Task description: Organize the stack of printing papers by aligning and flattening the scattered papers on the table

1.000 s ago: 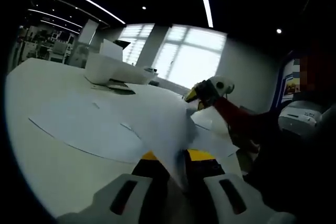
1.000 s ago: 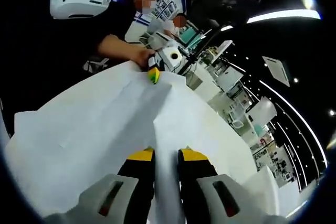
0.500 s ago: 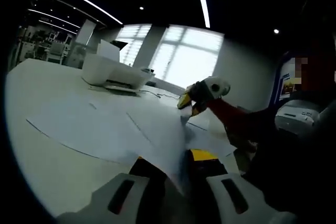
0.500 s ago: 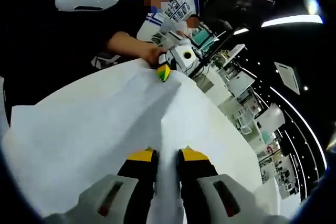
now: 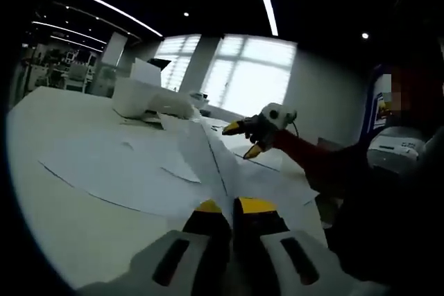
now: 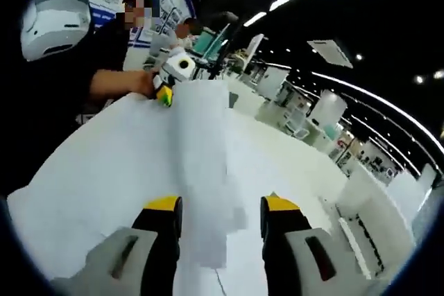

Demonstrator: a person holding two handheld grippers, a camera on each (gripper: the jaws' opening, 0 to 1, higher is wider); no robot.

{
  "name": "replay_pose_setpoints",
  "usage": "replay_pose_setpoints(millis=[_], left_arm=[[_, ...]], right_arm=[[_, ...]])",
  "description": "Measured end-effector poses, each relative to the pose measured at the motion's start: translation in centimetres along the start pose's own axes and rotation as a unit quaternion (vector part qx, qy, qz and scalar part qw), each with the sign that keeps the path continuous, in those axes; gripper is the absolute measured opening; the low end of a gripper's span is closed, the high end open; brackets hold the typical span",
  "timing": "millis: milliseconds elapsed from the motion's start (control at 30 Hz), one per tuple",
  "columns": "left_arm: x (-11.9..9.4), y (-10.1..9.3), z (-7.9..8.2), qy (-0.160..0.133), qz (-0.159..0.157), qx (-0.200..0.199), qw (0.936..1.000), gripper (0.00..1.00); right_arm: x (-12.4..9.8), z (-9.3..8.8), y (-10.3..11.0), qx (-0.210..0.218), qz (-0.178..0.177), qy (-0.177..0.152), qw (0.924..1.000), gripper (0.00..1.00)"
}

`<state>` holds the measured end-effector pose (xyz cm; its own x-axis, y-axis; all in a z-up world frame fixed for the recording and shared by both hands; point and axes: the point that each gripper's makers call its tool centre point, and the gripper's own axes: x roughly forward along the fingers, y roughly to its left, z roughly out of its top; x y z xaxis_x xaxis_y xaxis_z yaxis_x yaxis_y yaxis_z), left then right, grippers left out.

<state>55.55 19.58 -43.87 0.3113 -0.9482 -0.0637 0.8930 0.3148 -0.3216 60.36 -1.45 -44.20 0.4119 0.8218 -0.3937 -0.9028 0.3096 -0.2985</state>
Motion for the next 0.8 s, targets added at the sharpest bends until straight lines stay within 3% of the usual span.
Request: replay_pose_setpoints(millis=[67,133,267,500,667,800], left_arm=[[0.0,0.1,0.0,0.000,0.003,0.011,0.9999,0.07],[0.0,0.1,-0.1,0.001,0.008,0.027,0.9996,0.07],[-0.3,0.2,0.3,-0.009,0.010,0.033,0.9994,0.07],[-0.9,-0.2,1.2,-0.040,-0.003,0.046,0.9982,0.07],[-0.7,-0.1,1.1,-0.039,0.001,0.048,0.9981,0.07],[-0.6,0.1,1.0,-0.037,0.005,0.044,0.9984,0.07]], right_arm=[[-0.6,-1.1,-0.5,0.071,-0.019,-0.003,0.9973,0.49],[-1.2,-2.1,-0.6,0.144,-0.025,-0.016,0.9892,0.52],[-1.8,-3.4,0.2,0.223,-0.016,-0.027,0.9743,0.53],[-1.7,-3.5,0.9,0.272,0.003,-0.056,0.9607,0.47],[-1.7,-3.0,1.6,0.268,0.017,-0.067,0.9610,0.20],[-2.4,-2.4,1.6,0.264,0.014,-0.080,0.9610,0.10]])
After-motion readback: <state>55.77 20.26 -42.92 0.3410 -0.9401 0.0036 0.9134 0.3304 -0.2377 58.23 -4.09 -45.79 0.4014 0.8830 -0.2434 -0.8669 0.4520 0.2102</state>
